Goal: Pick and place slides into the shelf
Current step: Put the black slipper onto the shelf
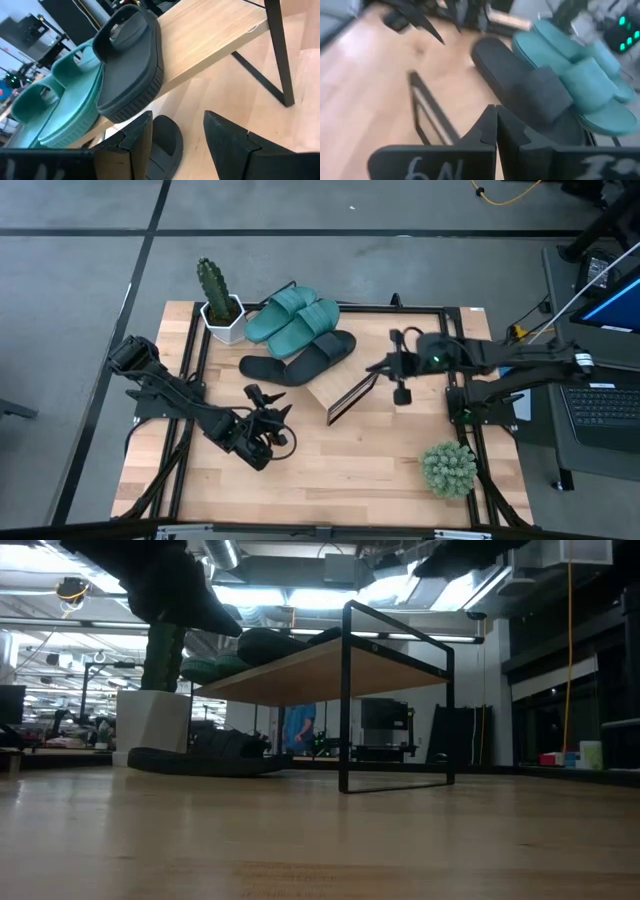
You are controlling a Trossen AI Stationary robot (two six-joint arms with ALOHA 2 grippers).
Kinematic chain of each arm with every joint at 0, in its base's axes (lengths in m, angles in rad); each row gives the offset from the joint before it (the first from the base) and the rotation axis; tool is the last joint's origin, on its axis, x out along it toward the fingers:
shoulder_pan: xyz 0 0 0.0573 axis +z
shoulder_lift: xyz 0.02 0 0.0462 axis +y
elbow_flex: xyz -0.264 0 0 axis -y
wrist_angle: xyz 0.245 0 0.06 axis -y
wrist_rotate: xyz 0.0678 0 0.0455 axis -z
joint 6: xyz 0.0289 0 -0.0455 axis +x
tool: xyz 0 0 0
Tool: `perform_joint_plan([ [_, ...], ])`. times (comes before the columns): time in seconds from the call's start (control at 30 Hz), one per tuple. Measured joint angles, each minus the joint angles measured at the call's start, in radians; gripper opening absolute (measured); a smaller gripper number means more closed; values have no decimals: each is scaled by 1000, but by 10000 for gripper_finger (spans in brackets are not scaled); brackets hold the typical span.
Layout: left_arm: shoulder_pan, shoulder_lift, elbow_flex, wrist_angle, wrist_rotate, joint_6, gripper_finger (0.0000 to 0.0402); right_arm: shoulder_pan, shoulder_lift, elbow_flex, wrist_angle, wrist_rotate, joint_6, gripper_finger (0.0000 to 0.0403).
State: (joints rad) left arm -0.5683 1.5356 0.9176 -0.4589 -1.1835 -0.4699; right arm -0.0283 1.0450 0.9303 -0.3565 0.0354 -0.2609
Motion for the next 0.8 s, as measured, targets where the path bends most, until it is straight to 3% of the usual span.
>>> perform_joint_plan([
  [0.27,-34,0,-4,-148,-5,-239,169,172,-116,-146,131,34,59,2],
  [0.47,-67,-1,-98,-170,-29,-420,169,279,-106,-186,152,156,74,2],
  [0.67,-51,-15,-215,-168,14,-618,169,338,-84,-224,289,158,71,2],
  [0.8,-34,-32,-263,-145,47,-651,169,349,-78,-249,320,158,75,2],
])
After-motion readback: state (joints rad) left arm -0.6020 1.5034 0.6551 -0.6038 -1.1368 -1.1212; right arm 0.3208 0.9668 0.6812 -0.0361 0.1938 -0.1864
